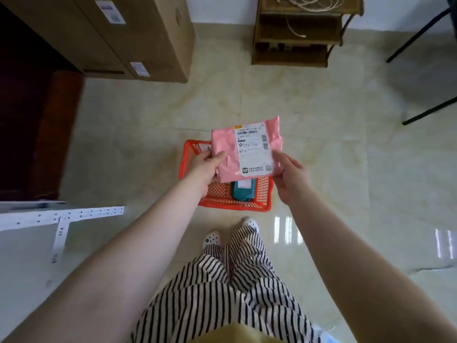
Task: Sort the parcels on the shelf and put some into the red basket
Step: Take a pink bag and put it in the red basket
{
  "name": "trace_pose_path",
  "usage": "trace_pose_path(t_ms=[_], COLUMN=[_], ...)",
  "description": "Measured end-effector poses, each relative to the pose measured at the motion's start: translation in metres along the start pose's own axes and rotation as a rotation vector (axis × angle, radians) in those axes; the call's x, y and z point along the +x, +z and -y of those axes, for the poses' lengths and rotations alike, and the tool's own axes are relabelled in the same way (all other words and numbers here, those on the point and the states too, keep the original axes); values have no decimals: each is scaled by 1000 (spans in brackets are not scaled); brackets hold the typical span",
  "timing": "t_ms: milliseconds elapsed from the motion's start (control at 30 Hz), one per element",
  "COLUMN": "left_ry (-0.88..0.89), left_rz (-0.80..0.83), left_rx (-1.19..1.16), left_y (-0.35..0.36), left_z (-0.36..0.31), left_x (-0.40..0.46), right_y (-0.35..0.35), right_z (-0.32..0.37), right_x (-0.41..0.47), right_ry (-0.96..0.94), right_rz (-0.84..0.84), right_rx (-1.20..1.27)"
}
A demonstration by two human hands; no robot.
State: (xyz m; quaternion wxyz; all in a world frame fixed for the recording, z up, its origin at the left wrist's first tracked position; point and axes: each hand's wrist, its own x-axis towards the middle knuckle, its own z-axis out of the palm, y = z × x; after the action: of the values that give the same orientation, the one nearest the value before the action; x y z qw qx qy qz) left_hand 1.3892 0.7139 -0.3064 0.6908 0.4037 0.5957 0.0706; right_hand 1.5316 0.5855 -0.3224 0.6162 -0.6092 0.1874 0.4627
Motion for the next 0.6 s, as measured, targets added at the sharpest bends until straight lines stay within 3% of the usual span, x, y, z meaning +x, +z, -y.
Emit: trace_pose_path(t_ms=[233,367,467,600], left_ry=[-226,-436,-427,-415], left_rz=[14,-45,-158,-88], left_rx=[-90,-137,-122,-37], left_y=[43,49,44,46], left_z=[61,120,165,217], left_x=[87,150,215,282], right_y=[-7,-21,-35,-47], right_z=[-42,-83,-120,-169], right_x=[112,189,259,328], right_ry=[211,210,182,182], right_rz=[-8,-60,-70,-63], right_rx=[13,-159,-331,-460])
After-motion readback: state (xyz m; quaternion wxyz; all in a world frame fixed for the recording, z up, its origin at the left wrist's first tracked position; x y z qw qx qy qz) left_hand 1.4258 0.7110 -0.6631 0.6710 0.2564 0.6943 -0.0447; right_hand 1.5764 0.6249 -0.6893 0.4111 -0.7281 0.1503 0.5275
